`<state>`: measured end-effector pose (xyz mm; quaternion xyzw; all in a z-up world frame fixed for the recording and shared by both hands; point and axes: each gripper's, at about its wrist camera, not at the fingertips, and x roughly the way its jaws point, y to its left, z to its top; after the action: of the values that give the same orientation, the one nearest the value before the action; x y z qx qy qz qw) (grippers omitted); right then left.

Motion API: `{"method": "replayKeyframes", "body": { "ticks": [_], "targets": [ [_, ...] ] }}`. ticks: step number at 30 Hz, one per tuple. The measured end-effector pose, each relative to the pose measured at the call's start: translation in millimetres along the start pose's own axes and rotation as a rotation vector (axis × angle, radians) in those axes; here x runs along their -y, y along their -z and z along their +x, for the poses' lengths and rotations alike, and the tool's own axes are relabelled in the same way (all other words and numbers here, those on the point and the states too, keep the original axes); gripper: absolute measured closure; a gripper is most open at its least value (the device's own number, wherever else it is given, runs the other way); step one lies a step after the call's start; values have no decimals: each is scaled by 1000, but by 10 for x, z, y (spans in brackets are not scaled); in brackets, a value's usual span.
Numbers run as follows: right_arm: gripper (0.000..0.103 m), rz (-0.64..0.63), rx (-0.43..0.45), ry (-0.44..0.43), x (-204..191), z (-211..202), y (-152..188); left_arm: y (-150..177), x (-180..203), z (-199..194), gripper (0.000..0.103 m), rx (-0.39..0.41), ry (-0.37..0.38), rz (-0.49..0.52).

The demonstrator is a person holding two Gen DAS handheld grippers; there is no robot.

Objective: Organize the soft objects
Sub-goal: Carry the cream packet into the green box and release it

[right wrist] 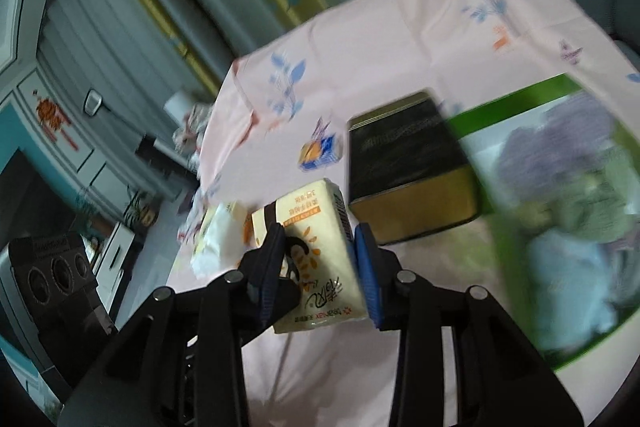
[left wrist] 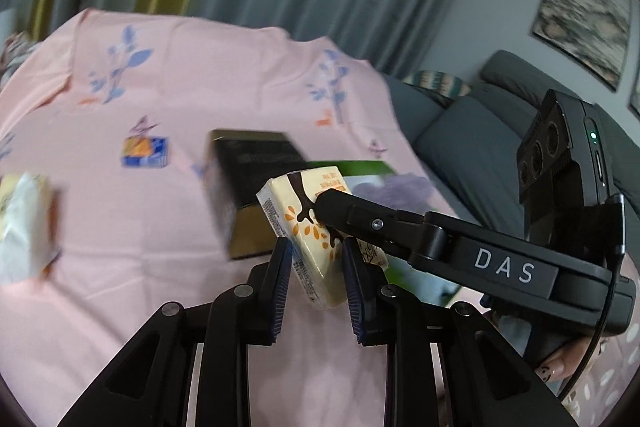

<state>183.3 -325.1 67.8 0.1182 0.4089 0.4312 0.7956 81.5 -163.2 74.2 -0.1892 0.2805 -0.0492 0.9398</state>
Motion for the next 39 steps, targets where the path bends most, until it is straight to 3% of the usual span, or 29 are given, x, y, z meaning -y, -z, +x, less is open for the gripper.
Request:
{"method": "replayKeyframes", "body": {
  "ticks": [10,22,28,33,39],
  "targets": [
    [66,114,161,106,661,-640,-104,-120,777,568,77,-40,135,99],
    [66,283,205,285,1411,-946,-39,-21,1324,1344,77,-199,266,133],
    [66,367,179,344,1709,-896,-5,115,1522,1623,77,-259,236,170],
    [65,421,144,391,1896,-836,38,201,1532,1816,77,-316,234,145],
    [65,432,132,421,1918,-834,54,233,1587,1824,77,-320,213,165]
  ]
}}
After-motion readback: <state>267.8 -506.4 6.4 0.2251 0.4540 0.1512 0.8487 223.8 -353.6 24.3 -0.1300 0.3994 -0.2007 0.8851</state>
